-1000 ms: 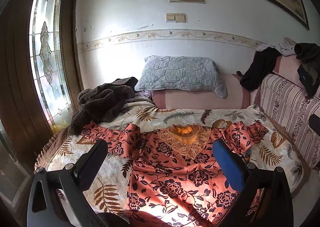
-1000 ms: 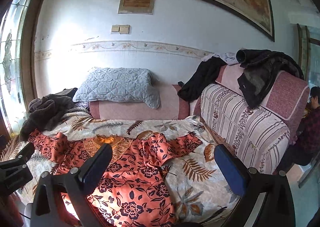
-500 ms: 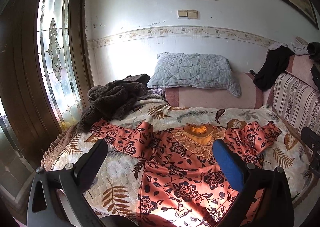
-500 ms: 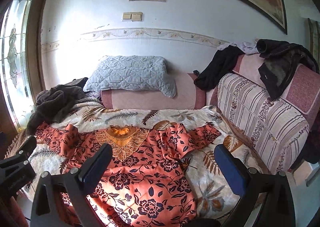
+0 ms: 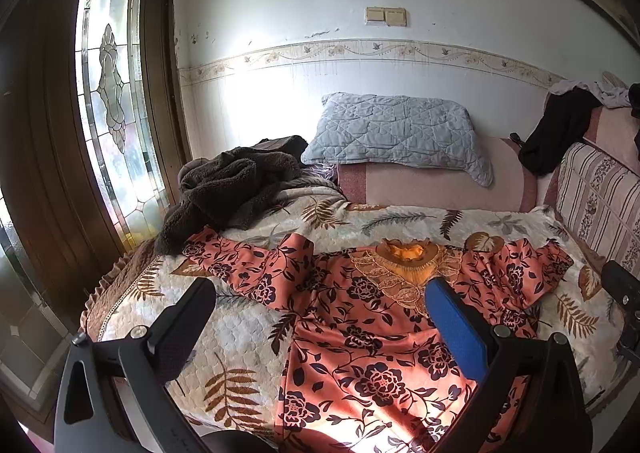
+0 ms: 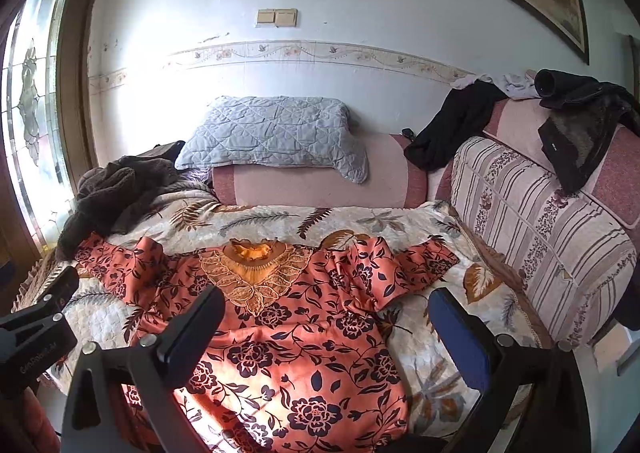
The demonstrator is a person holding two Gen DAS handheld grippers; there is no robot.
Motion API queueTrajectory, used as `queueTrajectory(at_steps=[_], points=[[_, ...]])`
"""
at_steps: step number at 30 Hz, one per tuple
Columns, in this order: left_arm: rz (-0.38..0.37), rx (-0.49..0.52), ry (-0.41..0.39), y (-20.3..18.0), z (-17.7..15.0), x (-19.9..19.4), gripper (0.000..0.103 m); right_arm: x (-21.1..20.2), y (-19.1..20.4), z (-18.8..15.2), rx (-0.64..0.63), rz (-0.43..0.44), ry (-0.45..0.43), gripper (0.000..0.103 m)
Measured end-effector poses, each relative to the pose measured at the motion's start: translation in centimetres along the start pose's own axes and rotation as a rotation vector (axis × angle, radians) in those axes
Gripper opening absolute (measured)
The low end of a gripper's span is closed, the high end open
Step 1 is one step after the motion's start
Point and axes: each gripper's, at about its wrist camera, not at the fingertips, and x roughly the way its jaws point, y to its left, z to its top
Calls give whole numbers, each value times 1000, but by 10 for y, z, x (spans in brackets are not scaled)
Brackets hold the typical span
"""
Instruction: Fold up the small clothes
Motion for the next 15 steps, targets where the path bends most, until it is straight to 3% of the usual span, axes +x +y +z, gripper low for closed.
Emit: queueTrajectory(at_steps=[15], points=[[15, -13, 9, 9, 2, 9, 103, 15, 11, -2, -14, -2, 25, 103]])
